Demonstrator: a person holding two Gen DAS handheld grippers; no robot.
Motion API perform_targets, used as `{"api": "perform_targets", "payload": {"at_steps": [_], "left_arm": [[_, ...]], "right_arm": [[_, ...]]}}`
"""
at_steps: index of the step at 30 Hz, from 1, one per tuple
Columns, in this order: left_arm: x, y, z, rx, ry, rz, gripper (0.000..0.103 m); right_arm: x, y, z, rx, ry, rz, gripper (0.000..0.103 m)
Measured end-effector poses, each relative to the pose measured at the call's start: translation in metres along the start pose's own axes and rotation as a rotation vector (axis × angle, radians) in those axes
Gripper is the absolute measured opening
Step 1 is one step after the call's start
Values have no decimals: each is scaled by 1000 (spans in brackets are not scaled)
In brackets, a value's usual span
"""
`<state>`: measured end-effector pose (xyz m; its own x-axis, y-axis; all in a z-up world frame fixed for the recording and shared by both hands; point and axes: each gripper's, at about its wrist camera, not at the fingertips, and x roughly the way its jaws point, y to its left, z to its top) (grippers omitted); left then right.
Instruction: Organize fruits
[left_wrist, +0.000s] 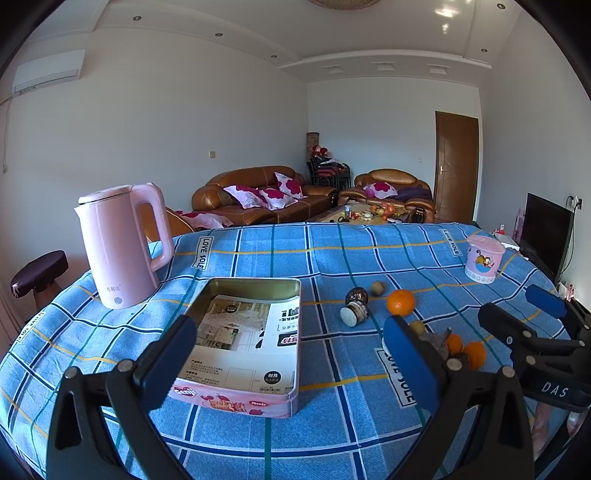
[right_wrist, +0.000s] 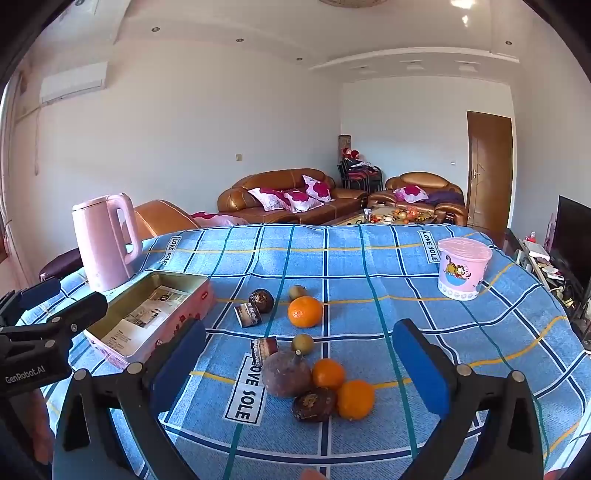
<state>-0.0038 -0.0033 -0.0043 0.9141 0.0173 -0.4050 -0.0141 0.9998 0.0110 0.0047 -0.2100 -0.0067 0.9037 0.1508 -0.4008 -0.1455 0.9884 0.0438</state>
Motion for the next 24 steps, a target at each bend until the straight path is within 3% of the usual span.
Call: {"api": "perform_targets", "payload": {"at_steps": [24], "left_arm": [[-2, 2, 1, 4, -7, 6, 103]], "right_arm": [[-2, 0, -2, 7, -7, 3, 102]]}}
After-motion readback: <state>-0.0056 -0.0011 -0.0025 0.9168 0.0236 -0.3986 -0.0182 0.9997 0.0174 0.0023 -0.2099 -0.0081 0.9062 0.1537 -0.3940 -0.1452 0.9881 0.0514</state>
